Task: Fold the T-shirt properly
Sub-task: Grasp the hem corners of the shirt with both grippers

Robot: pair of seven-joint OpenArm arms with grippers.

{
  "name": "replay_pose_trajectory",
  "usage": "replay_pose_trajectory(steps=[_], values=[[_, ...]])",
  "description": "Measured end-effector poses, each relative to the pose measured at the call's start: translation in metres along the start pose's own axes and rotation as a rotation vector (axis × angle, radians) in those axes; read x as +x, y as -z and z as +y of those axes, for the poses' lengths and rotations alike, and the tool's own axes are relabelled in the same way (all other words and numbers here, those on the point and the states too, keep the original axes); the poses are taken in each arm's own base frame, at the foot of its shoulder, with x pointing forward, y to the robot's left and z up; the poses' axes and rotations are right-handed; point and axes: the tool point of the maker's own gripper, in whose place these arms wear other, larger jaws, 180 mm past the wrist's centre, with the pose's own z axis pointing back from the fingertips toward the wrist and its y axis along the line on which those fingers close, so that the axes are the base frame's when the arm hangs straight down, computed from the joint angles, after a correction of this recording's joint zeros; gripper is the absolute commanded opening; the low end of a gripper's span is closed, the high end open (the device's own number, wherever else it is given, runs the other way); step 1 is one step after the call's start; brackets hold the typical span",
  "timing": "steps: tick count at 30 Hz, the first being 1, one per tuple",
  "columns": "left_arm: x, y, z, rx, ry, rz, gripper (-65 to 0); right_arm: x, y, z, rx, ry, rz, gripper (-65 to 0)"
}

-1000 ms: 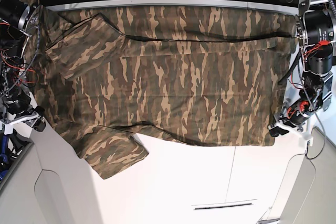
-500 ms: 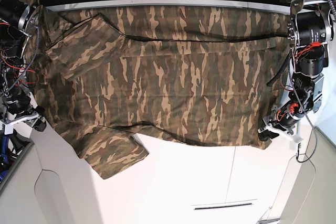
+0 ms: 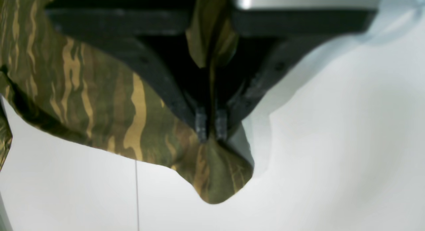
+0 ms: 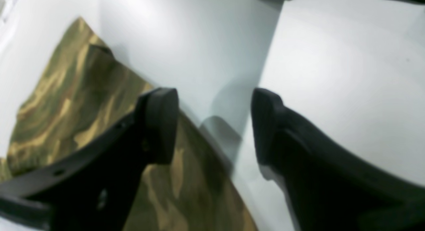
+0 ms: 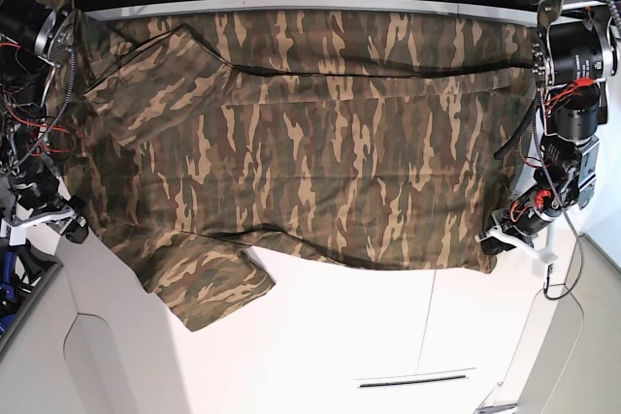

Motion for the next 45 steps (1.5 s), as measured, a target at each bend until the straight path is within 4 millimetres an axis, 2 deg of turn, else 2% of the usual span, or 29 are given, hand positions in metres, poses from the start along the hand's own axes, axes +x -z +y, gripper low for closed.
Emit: replay_pose_trajectory(steps=[4, 8, 19, 27, 31, 34, 37, 39, 40, 45], values=[[0.0, 0.0, 0.0, -0.001, 0.0, 0.0, -65.0, -0.005, 0.002, -0.004, -0.004, 0.029, -0.027, -29.9], [0.0, 0.0, 0.0, -0.001, 0.0, 0.0, -65.0, -0.009, 0.006, 0.003, 0.004, 0.025, -0.025, -29.9], [0.0, 0.0, 0.0, 0.0, 0.0, 0.0, -65.0, -0.019, 0.024, 0.042, 0.069, 0.024, -0.012, -29.9], [0.0, 0.0, 0.0, -0.001, 0.0, 0.0, -65.0, -0.034, 0.038, 0.082, 0.143, -0.108, 0.068, -30.1], [0.0, 0.0, 0.0, -0.001, 0.001, 0.0, -65.0, -0.042, 0.04, 0.092, 0.167, -0.159, 0.097, -30.4], [0.0, 0.0, -0.005, -0.029, 0.012, 0.0, -65.0, -0.044, 0.04, 0.093, 0.169, -0.174, 0.107, -39.6], [0.0, -0.001, -0.017, -0.099, 0.046, -0.005, -65.0, -0.045, 0.04, 0.092, 0.168, -0.175, 0.113, -52.8], [0.006, -0.001, -0.02, -0.111, 0.047, -0.046, -65.0, -0.045, 0.039, 0.092, 0.167, -0.183, 0.118, -62.3], [0.01, -0.001, -0.02, -0.112, 0.046, -0.079, -65.0, -0.045, 0.039, 0.093, 0.167, -0.191, 0.12, -65.0], [0.026, -0.006, -0.014, -0.102, 0.049, -0.144, -65.0, -0.038, 0.036, 0.095, 0.158, -0.275, 0.136, -65.0]])
